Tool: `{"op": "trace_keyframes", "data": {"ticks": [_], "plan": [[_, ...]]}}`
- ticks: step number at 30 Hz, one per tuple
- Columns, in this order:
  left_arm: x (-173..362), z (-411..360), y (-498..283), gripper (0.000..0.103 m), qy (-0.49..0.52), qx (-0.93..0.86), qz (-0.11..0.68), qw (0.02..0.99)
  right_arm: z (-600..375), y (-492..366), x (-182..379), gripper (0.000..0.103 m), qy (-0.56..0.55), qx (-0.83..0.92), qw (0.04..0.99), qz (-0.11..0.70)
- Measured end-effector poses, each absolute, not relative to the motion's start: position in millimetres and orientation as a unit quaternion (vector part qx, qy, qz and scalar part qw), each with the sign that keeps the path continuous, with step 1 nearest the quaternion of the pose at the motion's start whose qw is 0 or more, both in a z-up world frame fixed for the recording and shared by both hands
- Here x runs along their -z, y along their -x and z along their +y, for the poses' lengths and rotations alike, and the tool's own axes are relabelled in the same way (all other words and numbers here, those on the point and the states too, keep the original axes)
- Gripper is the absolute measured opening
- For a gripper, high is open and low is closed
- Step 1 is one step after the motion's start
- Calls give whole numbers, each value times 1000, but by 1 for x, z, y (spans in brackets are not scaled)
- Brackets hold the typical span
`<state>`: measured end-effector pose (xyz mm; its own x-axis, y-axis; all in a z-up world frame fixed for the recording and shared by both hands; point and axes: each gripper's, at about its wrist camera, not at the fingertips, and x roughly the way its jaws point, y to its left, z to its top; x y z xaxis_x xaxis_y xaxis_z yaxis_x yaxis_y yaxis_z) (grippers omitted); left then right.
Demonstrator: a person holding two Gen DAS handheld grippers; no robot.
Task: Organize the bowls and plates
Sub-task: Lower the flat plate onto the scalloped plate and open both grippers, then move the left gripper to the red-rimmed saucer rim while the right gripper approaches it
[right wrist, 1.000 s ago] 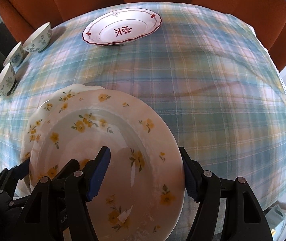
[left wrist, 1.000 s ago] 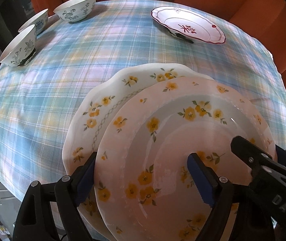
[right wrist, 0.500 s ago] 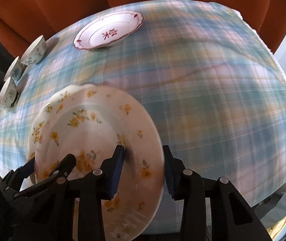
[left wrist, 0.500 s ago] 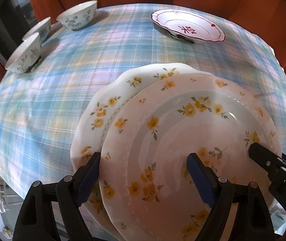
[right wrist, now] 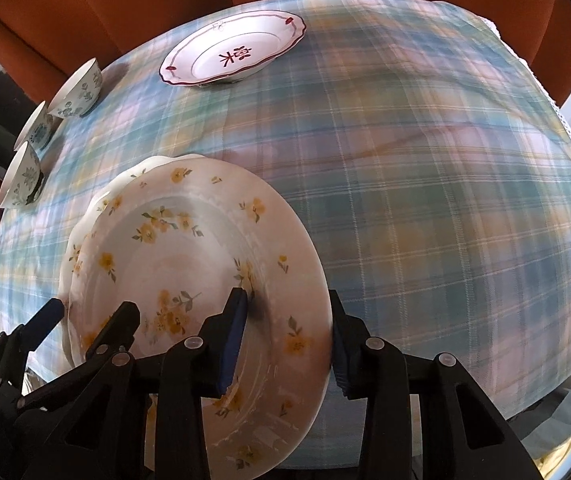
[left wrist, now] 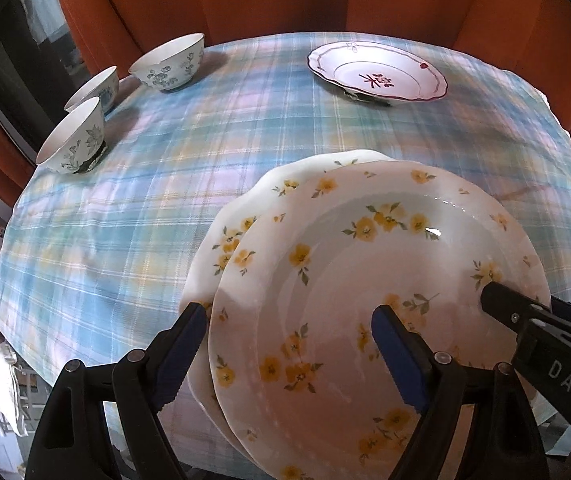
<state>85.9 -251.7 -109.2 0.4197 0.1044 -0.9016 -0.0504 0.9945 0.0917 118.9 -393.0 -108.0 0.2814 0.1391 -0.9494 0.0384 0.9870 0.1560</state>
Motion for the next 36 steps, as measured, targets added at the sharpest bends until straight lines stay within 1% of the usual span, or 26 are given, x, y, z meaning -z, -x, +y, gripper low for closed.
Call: {"op": "trace_keyframes", "data": {"ticks": [6, 12, 22, 26, 28, 36], "plan": [[106, -242, -86, 86, -13, -51, 536, 842, -384, -126, 107, 42, -65, -41, 798, 598], [100, -234, -89, 86, -9, -37, 532, 846, -376, -133, 107, 45, -53, -26, 794, 604], [98, -208, -106, 86, -11, 13, 537, 843, -360, -139, 119, 67, -62, 27, 772, 632], [94, -195, -109, 87, -24, 38, 539, 841, -352, -133, 107, 78, -69, 64, 782, 616], [90, -189, -110, 87, -26, 50, 538, 841, -346, -129, 95, 81, -71, 80, 793, 600], [69, -165, -122, 88, -20, 103, 530, 842, -323, -119, 61, 81, -79, 111, 822, 552]]}}
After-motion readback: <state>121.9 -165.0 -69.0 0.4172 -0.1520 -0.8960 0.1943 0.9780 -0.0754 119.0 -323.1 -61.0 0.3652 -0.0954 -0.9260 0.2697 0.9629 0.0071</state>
